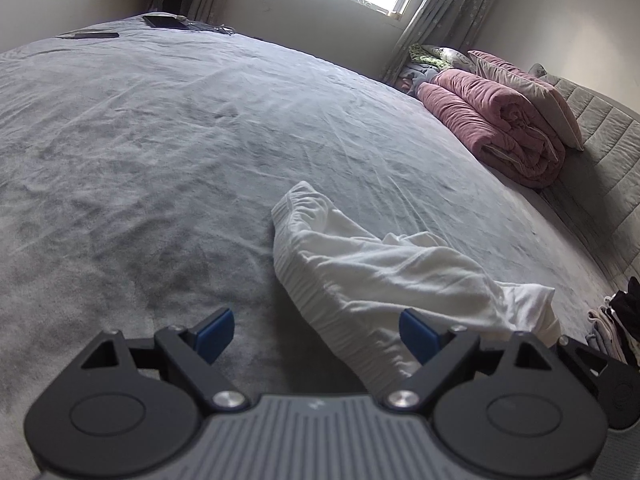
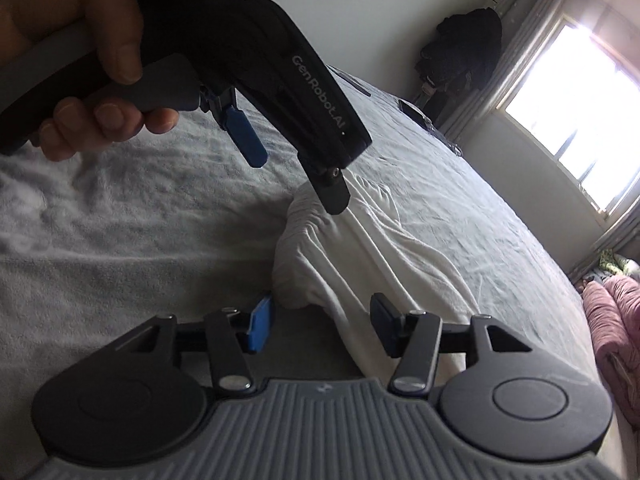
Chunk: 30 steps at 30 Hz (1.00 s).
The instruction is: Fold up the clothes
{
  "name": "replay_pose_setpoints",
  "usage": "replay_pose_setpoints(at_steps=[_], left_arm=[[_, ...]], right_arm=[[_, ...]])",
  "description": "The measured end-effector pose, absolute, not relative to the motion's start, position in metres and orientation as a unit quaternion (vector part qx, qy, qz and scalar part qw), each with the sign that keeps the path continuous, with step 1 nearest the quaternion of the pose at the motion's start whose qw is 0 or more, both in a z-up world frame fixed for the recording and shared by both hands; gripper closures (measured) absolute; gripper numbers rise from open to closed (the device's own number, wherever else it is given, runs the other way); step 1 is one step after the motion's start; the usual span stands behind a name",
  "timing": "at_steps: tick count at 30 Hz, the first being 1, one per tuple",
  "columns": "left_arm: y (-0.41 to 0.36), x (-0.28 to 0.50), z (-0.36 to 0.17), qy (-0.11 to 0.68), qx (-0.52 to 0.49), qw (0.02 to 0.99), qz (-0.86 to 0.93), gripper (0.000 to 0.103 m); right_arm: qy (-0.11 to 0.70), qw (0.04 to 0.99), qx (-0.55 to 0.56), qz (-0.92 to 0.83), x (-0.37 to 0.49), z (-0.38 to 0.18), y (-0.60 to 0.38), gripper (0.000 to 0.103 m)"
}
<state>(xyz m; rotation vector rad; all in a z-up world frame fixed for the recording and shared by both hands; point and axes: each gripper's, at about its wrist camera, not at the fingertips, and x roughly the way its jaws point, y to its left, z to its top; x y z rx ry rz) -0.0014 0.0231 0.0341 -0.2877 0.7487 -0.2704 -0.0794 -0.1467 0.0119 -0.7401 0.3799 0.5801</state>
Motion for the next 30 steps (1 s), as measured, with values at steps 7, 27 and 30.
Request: replay_pose_setpoints(at_steps=[7,27,30], left_arm=[[0.033,-0.003,0.039,0.352,-0.148,0.916,-0.123,0.013],[0.004,-0.020,0.050,0.303,-0.045,0.934,-0.182,0.014],[-0.009,-0.026,0.052,0.282,0.006,0.939,-0.196,0.014]], right_arm=[[0.188,0.903,-0.299,0.244,-0.063,0.035,-0.161,0.092],[0.211,0.947,0.054,0.237,-0.043,0.100,-0.254,0.093],[0.168,0.936,0.105,0.290,-0.055,0.119,-0.262,0.093]])
